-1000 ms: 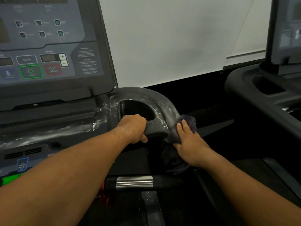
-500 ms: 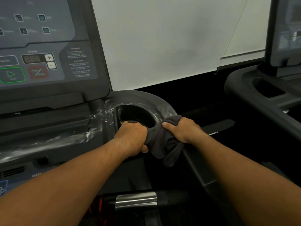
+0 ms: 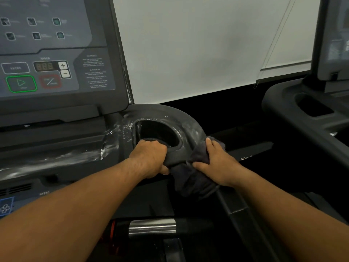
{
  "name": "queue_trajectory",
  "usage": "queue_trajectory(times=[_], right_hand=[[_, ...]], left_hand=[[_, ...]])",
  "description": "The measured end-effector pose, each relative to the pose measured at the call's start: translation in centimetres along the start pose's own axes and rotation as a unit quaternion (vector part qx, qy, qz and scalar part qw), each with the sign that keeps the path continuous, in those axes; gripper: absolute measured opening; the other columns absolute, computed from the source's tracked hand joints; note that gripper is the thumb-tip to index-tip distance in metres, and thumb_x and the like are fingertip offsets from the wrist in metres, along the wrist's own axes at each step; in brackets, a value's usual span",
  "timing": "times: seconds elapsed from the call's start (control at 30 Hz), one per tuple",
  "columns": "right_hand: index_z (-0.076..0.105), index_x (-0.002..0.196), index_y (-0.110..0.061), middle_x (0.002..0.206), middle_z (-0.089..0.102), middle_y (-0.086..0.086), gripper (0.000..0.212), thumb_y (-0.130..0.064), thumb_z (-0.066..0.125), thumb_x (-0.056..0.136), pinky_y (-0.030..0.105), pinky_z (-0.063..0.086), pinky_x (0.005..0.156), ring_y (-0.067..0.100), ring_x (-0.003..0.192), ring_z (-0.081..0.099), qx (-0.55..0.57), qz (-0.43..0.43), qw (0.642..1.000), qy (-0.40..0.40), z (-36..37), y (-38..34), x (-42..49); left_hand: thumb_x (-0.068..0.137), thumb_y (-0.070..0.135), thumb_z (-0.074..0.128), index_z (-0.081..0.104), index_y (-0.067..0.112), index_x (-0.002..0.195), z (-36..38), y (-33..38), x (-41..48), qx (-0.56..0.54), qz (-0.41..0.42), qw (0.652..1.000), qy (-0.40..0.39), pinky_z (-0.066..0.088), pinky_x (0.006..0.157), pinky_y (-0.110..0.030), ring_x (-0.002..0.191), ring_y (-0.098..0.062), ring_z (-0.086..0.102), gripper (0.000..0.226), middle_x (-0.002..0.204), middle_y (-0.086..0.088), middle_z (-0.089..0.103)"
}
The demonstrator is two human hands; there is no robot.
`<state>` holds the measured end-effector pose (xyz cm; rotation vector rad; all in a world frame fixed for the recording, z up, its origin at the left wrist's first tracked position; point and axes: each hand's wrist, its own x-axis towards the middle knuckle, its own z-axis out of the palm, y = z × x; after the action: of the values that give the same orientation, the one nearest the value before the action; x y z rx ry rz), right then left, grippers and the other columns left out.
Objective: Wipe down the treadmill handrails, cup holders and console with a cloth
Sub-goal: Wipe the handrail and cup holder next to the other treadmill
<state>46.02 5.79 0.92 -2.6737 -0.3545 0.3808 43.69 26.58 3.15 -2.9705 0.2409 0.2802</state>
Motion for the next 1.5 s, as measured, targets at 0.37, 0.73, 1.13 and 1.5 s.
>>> queue_trajectory(times=[0.37, 0.73, 1.13, 1.5], right_hand=[[0.036, 0.135, -0.004, 0.134, 0.047, 0.016, 0.091, -0.073, 0.053, 0.078, 0.043, 0.044, 0.09, 0.036, 0.12, 0.049, 0.027, 0.188, 0.978, 0.09, 0.1, -3.9, 6.2], [0.005, 0.154, -0.012, 0.162, -0.004, 0.005, 0.066, -0.028, 0.036, 0.097, 0.046, 0.007, 0.118, 0.039, 0.146, 0.004, -0.123, -0.047, 0.991, 0.02, 0.5, -3.9, 9.0], [-0.006, 0.153, -0.016, 0.161, -0.004, 0.005, 0.076, -0.053, 0.031, 0.098, 0.05, 0.029, 0.108, 0.042, 0.141, 0.018, -0.067, 0.053, 0.996, 0.014, -0.1, -3.7, 7.7], [0.027, 0.146, -0.015, 0.146, 0.035, 0.01, 0.084, -0.069, 0.046, 0.085, 0.047, 0.041, 0.096, 0.036, 0.131, 0.037, -0.046, 0.08, 0.993, 0.067, -0.8, -6.7, 14.7]], left_hand=[[0.079, 0.055, 0.071, 0.061, 0.018, 0.108, -0.1, 0.1, 0.4, -0.014, -0.001, 1.0, -0.003, 0.043, 0.078, -0.029, 0.09, -0.017, 0.064, 0.048, 0.101, 0.002, 0.067], [0.076, 0.063, 0.068, 0.061, 0.023, 0.102, 0.4, -0.1, 0.3, -0.009, -0.013, 1.0, 0.011, 0.039, 0.087, -0.033, 0.086, -0.015, 0.06, 0.048, 0.096, 0.006, 0.067], [0.079, 0.062, 0.067, 0.059, 0.019, 0.102, 0.3, -0.4, 0.5, -0.017, 0.007, 1.0, 0.007, 0.038, 0.087, -0.03, 0.092, -0.017, 0.06, 0.049, 0.099, 0.003, 0.066], [0.077, 0.066, 0.066, 0.058, 0.018, 0.106, 1.2, -1.1, 1.4, 0.008, 0.019, 1.0, 0.012, 0.038, 0.101, -0.039, 0.099, -0.021, 0.062, 0.057, 0.108, -0.001, 0.066]])
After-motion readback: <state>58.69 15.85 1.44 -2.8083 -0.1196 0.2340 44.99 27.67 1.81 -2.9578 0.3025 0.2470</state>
